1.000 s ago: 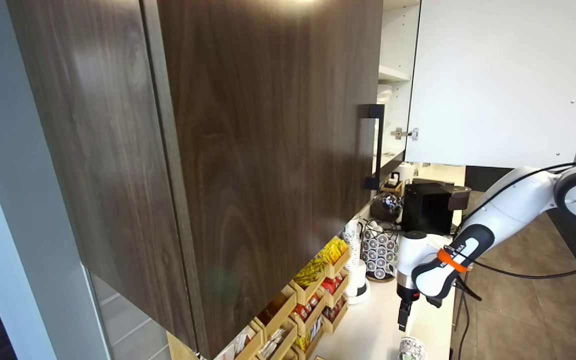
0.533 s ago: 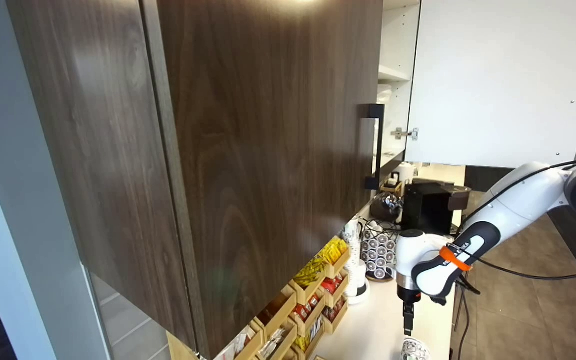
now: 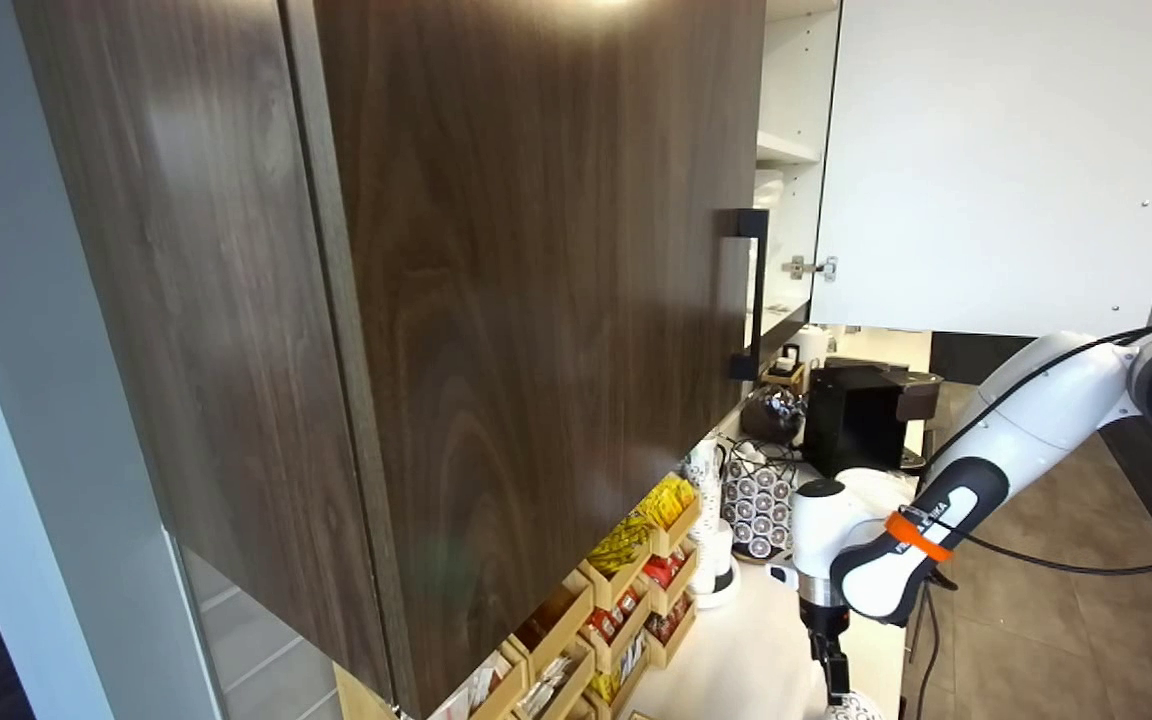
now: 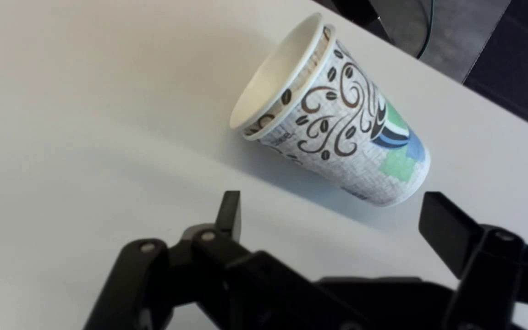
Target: Put the paper cup on the right inside the paper cup on the left, turn the papers over and then put it in the bottom shelf of the cabinet
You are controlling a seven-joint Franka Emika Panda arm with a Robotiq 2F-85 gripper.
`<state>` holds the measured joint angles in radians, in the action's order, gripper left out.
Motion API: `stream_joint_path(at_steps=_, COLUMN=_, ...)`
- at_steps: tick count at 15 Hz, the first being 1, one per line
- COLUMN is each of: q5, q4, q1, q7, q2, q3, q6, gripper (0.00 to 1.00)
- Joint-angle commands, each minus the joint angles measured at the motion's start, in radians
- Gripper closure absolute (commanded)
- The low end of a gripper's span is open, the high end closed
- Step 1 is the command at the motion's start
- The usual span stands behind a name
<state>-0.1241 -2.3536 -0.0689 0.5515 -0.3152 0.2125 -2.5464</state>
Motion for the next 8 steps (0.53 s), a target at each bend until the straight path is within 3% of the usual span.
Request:
stream_joint_path(at_steps=1, q5=-0.048, q4=-0.074, q1=0.003, q7=0.131, q2=0.015, q3=0.022, q6=-0.009, gripper=0.0)
stream_joint_path(at_steps=8, q5=-0.214, q4=-0.149, q1=-0.025, q7=0.289, q2=-0.008, q3=0.014, q6=-0.152, gripper=0.0)
